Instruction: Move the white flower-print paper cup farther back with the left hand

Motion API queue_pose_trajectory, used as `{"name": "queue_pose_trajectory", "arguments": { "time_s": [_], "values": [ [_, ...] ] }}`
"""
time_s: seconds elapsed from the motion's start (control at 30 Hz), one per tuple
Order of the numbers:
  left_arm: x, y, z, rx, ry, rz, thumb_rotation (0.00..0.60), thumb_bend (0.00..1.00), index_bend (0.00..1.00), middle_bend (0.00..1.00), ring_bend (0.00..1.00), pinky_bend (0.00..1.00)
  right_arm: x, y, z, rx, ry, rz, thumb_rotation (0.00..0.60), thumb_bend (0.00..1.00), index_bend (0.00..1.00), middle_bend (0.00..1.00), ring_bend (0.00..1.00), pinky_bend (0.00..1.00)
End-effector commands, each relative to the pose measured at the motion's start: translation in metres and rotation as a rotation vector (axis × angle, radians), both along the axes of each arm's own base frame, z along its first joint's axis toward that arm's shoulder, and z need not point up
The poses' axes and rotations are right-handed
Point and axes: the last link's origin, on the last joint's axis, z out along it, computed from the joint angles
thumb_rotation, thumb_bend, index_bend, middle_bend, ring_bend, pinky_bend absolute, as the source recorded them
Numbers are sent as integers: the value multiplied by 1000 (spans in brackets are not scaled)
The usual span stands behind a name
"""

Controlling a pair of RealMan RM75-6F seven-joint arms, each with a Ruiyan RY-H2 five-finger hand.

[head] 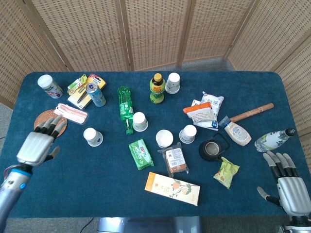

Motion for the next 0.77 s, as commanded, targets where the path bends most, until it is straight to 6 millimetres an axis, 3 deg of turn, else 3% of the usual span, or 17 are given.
{"name": "queue_pose_trajectory", "arguments": {
  "time_s": [0.03,0.33,0.5,0.77],
  "values": [
    [-19,-29,19,34,-53,56,600,430,0,0,0,46,0,0,2,-10,-2,0,600,226,0,0,0,0],
    [-55,-63,28,102,-178,146,600,431,0,0,0,0,-6,-5,9,-79,70,-12,600,225,0,0,0,0],
    [-61,-77,26,129,-261,83,600,431,0,0,0,0,-7,-4,11,-102,78,-12,600,225,0,0,0,0],
    [-55,-89,29,157,-283,-10,600,430,0,0,0,0,-7,-4,10,-97,70,-25,600,226,0,0,0,0]
  ]
}}
